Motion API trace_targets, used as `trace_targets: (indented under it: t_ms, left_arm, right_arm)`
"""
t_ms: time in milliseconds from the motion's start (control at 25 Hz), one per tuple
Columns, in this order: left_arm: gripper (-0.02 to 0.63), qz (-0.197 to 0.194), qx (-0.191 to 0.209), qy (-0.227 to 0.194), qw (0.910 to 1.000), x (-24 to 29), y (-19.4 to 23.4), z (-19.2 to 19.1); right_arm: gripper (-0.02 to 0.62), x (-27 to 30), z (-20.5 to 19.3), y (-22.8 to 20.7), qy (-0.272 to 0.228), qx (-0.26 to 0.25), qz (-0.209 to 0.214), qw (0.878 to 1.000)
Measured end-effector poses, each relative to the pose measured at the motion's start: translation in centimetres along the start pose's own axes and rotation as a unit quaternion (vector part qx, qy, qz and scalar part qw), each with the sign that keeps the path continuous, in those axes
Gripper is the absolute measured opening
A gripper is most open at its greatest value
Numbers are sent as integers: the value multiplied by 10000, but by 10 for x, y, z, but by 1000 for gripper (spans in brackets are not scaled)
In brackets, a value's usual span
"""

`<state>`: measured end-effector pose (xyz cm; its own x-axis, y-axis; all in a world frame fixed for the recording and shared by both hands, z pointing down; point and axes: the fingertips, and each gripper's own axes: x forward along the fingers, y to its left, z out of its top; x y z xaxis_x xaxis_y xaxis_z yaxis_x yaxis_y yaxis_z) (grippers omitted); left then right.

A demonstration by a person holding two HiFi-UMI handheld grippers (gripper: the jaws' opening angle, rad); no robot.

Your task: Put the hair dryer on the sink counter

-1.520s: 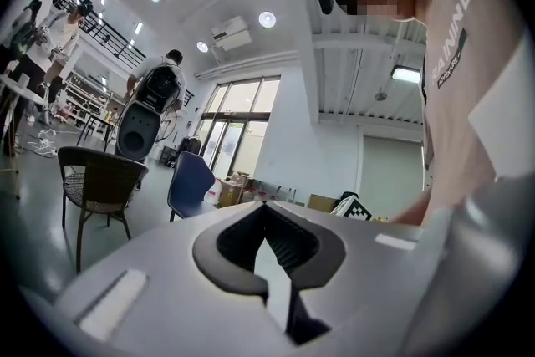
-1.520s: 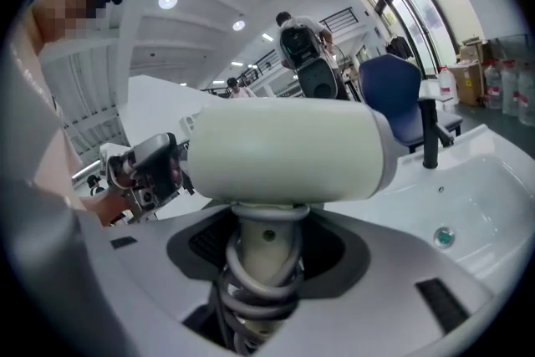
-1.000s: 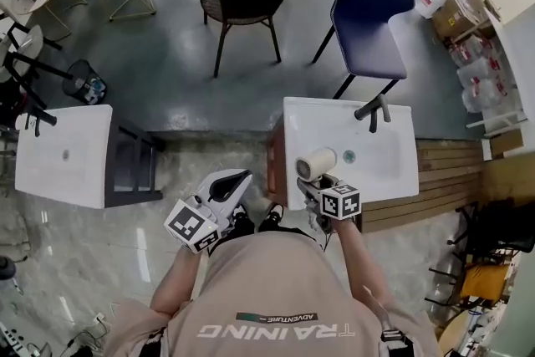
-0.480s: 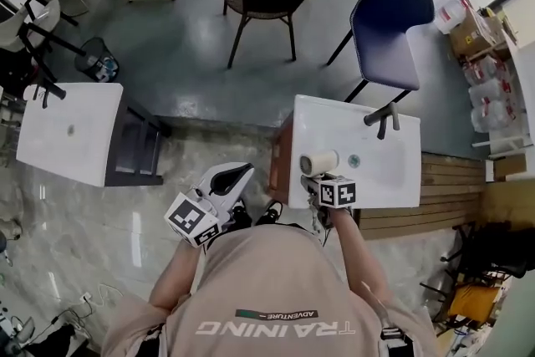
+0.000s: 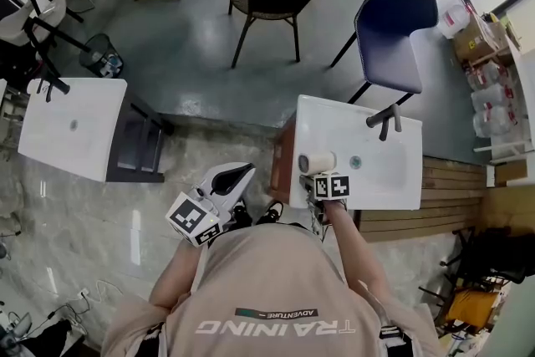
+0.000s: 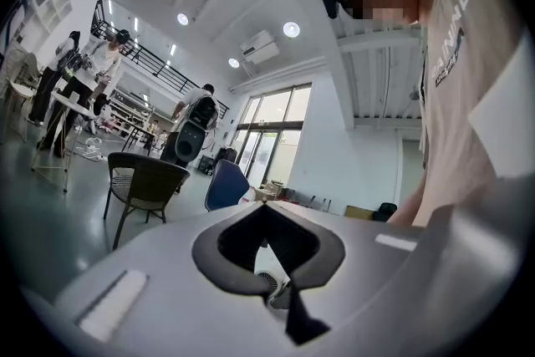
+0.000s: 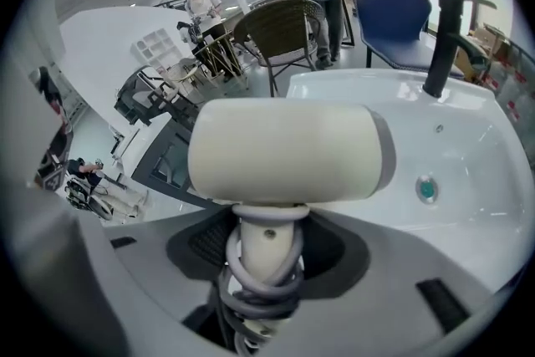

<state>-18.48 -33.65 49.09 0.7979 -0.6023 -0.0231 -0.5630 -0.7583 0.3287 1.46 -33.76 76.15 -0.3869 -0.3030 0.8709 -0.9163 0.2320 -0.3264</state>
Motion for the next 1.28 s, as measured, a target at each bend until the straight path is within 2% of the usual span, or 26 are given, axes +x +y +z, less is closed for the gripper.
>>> trace_targets:
  t_ms: [400, 800, 1280]
  left_arm:
    - [8, 40, 116, 12, 9999, -5, -3, 5]
    - [8, 97, 56, 0, 9999, -11, 1, 4]
    - [8, -15, 73, 70, 9999, -6, 4, 4]
  right_arm:
    - [218, 7, -9, -8, 192, 143, -79, 9997]
    - [218, 18, -11, -8, 393, 136, -191, 9990]
    - [218, 22, -7, -11, 553, 134, -381, 9977]
